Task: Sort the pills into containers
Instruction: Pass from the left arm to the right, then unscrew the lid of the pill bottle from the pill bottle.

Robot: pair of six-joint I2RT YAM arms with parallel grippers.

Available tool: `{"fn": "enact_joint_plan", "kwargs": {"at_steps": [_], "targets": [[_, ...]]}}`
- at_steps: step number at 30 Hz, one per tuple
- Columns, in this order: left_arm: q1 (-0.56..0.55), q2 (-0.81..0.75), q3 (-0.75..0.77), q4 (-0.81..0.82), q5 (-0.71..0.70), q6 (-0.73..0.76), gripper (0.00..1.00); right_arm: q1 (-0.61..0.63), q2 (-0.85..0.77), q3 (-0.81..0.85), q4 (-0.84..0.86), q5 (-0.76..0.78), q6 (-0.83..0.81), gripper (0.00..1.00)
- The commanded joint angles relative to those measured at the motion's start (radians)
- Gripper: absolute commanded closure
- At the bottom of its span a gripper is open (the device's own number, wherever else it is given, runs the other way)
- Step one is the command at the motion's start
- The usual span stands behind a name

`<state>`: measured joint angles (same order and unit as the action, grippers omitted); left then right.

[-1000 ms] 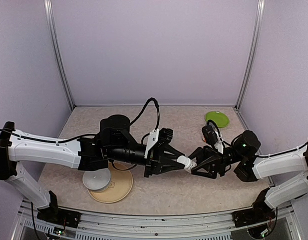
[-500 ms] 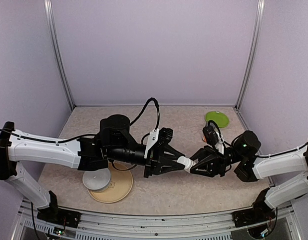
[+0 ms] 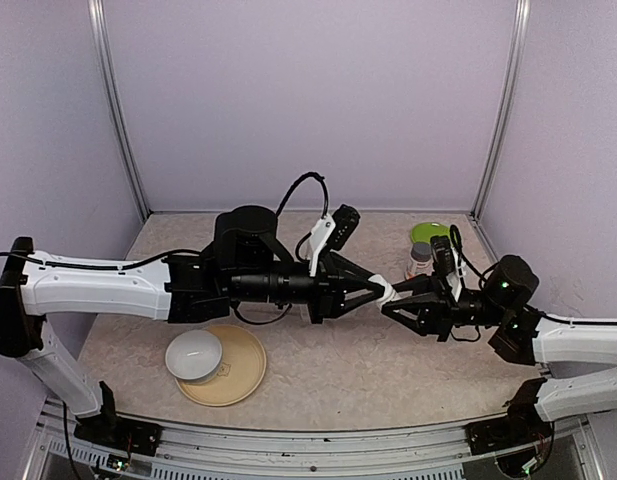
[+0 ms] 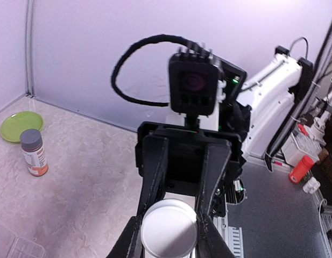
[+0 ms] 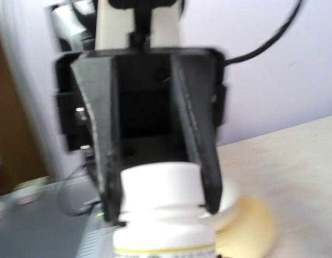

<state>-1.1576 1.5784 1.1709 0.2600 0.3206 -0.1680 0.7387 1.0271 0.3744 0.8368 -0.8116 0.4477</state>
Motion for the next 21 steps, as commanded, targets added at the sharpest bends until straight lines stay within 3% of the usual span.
{"fn": "enact_joint_plan", "kwargs": {"at_steps": [1, 4, 11, 21], "targets": [[-0.008, 0.062, 0.063, -0.039, -0.182, -0.158, 0.77, 0.039, -0.063, -0.012, -0.168, 0.235, -0.119, 1.0], [-0.009, 0.047, 0.067, -0.038, -0.164, -0.157, 0.63, 0.039, -0.095, -0.023, -0.168, 0.26, -0.122, 1.0], [-0.002, -0.011, 0.065, -0.012, -0.138, -0.091, 0.04, 0.039, -0.108, -0.03, -0.146, 0.226, -0.098, 1.0], [0.04, 0.04, 0.089, 0.058, 0.028, -0.115, 0.01, 0.051, -0.038, -0.01, -0.06, 0.188, -0.036, 1.0]]}}
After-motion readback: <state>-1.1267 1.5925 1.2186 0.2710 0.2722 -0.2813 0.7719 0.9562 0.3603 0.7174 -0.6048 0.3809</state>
